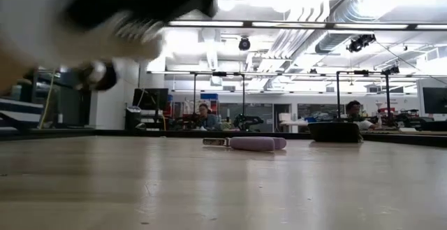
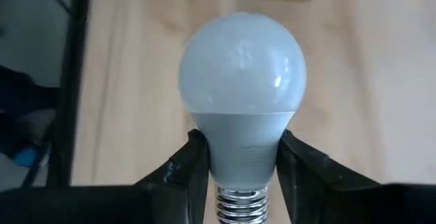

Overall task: Screw lightbulb
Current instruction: Insert the light bulb into the lamp socket

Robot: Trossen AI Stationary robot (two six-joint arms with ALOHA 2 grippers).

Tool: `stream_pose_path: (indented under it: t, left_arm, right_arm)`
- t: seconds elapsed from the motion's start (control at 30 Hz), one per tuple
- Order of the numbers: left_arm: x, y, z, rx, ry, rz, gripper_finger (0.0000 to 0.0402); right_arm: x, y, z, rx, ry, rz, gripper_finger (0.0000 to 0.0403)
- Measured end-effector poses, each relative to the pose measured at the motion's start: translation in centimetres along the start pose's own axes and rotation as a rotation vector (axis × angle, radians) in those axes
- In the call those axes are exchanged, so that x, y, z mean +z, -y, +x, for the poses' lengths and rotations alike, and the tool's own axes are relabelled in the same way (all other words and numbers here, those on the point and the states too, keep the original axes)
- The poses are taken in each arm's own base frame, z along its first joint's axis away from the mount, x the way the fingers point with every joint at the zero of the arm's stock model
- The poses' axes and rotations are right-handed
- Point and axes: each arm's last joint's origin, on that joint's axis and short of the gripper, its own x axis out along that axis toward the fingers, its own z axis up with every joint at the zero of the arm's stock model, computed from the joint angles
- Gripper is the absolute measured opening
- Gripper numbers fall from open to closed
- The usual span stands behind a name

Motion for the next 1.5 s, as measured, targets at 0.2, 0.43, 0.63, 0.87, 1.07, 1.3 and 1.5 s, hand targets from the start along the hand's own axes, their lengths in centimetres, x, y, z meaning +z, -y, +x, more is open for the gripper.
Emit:
stream_pose_path:
  t: [0.2, 0.43, 0.63, 0.87, 1.07, 1.3, 1.5]
  left_arm:
    - [1.7, -1.9, 1.1, 0.080, 0.005, 0.222, 0.0111]
    - [3.0, -5.3, 5.0, 0.309, -0.084, 0.316, 0.0111]
    - [3.7, -9.0, 8.0, 0.273, -0.210, 0.201, 0.0111]
    - [5.2, -11.6, 8.5, 0.101, -0.261, 0.084, 0.0113]
    - [5.7, -12.6, 8.4, 0.048, -0.301, 0.039, 0.0214]
    - [7.0, -12.8, 7.0, 0.012, -0.316, 0.015, 0.0270]
    - [8.7, -12.9, 4.4, -0.033, -0.330, 0.020, 0.0275]
  right_arm:
    - [-1.6, 0.8, -4.1, -0.152, -0.149, 0.033, 0.0131]
    - [-4.4, -1.5, -7.9, -0.259, -0.216, 0.151, 0.0131]
    - [-6.4, -4.9, -10.3, -0.247, -0.150, 0.343, 0.0131]
    - [-7.4, -7.5, -11.3, -0.213, -0.036, 0.483, 0.0131]
    - [-7.7, -7.8, -11.5, -0.231, 0.005, 0.491, 0.0131]
    - [-7.5, -7.4, -11.5, -0.279, 0.054, 0.467, 0.0131]
    - [-7.0, -7.1, -11.2, -0.268, 0.056, 0.437, 0.0131]
